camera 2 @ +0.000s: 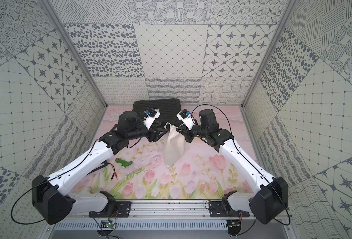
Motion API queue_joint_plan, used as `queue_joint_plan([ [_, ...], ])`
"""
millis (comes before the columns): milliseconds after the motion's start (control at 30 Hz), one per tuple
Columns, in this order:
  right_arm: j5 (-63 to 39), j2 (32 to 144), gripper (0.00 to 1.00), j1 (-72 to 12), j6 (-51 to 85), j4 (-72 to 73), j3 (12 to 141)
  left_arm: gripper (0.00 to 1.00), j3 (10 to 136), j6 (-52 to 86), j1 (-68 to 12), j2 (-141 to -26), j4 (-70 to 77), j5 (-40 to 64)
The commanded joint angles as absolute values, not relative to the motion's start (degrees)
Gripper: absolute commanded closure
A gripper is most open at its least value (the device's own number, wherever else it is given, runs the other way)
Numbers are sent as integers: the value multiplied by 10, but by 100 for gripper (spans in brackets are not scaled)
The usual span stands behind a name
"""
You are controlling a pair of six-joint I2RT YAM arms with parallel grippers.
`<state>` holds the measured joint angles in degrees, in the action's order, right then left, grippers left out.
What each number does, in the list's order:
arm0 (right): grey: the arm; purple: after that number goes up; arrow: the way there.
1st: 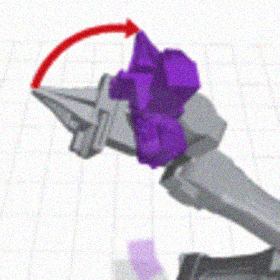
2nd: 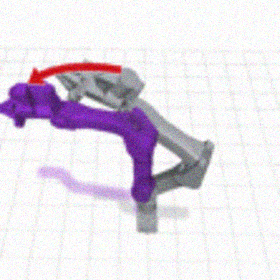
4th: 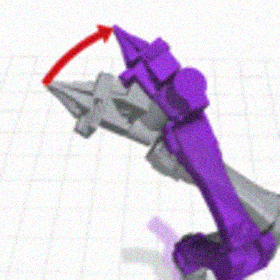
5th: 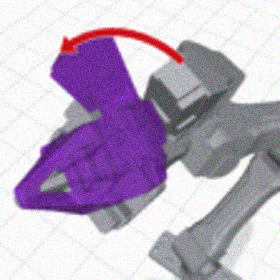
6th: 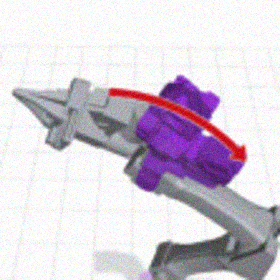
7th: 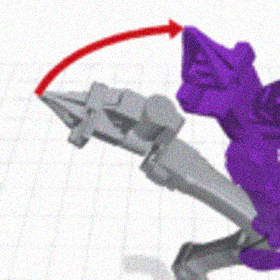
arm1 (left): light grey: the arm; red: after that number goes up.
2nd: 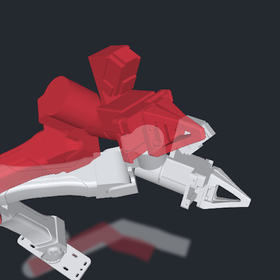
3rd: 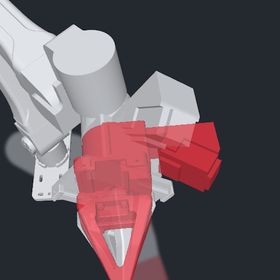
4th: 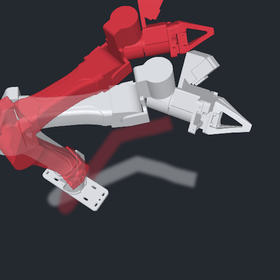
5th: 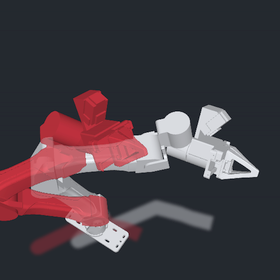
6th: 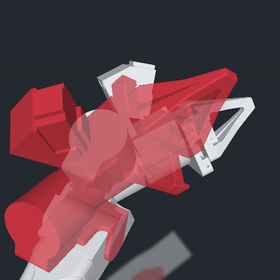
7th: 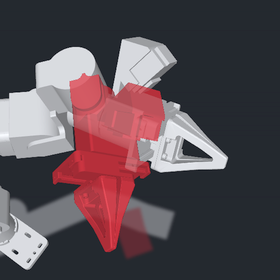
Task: Close the soil bag
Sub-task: Adjust the soil bag at the center of the board, then frap the soil bag at the center of the board.
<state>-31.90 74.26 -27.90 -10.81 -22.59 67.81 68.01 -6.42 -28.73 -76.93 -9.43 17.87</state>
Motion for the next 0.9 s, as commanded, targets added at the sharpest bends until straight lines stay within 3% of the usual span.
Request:
queue_joint_plan([
  [0,-328,739,100,-280,-109,-211,687,28,722,-164,-287,-817,-91,108],
  [133,-335,739,100,-281,-106,-210,687,29,754,-182,-287,-844,-93,133],
  [333,-337,740,100,-282,-104,-210,688,42,763,-191,-287,-858,-93,158],
  [500,-337,739,100,-281,-102,-210,688,60,760,-192,-288,-859,-87,195],
  [600,-336,738,99,-283,-103,-210,687,76,758,-191,-288,-855,-82,207],
  [667,-336,738,99,-283,-103,-210,686,70,752,-195,-288,-849,-78,211],
  [733,-336,738,99,-282,-103,-210,686,51,741,-203,-288,-841,-71,212],
  [867,-339,738,99,-282,-105,-210,685,42,727,-238,-288,-829,-70,211],
])
